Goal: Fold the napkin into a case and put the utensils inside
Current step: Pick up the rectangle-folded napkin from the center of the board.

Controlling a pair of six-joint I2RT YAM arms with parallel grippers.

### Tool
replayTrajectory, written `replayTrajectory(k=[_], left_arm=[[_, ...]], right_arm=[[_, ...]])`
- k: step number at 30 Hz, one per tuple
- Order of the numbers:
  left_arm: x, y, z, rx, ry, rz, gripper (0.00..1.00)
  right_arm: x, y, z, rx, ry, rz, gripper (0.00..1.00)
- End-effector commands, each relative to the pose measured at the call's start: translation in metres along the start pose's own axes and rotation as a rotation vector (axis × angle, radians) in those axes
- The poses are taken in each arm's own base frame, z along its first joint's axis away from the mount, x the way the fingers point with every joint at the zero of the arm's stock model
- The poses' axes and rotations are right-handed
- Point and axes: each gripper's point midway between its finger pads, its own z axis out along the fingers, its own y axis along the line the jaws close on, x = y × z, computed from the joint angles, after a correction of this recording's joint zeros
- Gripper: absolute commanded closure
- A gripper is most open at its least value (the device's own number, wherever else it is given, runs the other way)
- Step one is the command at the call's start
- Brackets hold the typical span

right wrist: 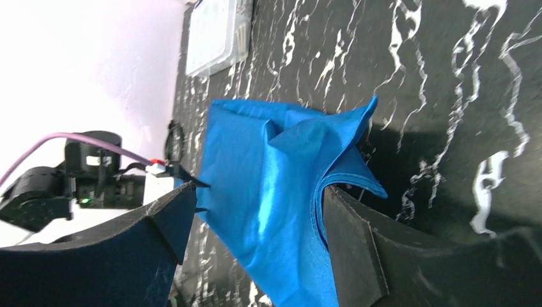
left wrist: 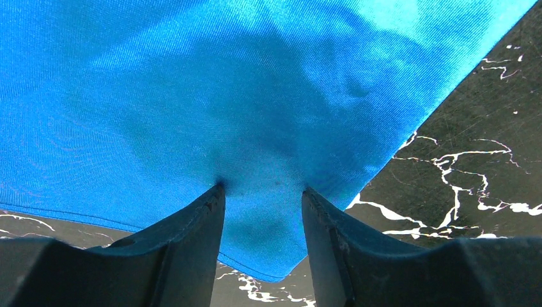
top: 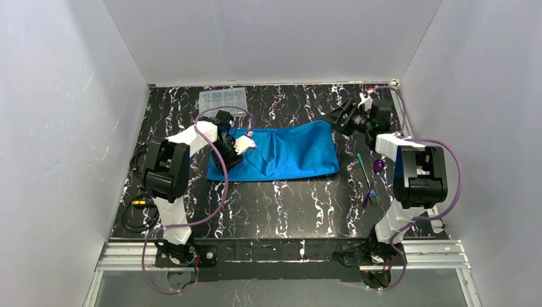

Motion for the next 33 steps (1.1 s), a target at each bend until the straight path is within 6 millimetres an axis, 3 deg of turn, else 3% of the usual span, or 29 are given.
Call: replayTrajectory(k=[1,5,7,8,12,15,22,26,31,33], left_arm=[[0.016,-0.004,0.018,0.028,0.054,0.011,0.53],[0.016,-0.004,0.017,0.027,0.051,0.011,0.53],[0.016,-0.004,0.016,0.026,0.051,0.010,0.53],[0.015,-0.003,0.016,0.025,0.049,0.009,0.53],[0.011,0.000,0.014,0.017,0.037,0.002,0.53],[0.007,0.001,0.011,0.013,0.025,-0.003,0.53],[0.006,-0.001,0.008,0.017,0.018,-0.007,0.53],[0.005,0.000,0.008,0.017,0.016,-0.006,0.53],[0.004,0.001,0.008,0.014,0.015,0.001,0.53],[0.005,0.001,0.008,0.012,0.017,0.005,0.53]], right_arm=[[-0.021,-0.016,-0.007,0.130,-0.090,-0.164,0.20],[-0.029,-0.048,-0.012,0.288,-0.122,-0.195,0.20],[-0.023,-0.079,-0.018,0.460,-0.066,-0.165,0.20],[-0.025,-0.083,-0.018,0.496,-0.057,-0.177,0.20],[-0.032,-0.082,-0.022,0.578,-0.104,-0.206,0.20],[-0.023,-0.094,-0.020,0.643,-0.038,-0.171,0.18],[0.009,-0.107,0.021,0.501,0.114,0.006,0.16],[0.021,-0.115,0.030,0.486,0.154,0.093,0.17],[0.022,-0.107,0.046,0.397,0.145,0.185,0.19],[0.013,-0.097,0.055,0.329,0.115,0.202,0.19]])
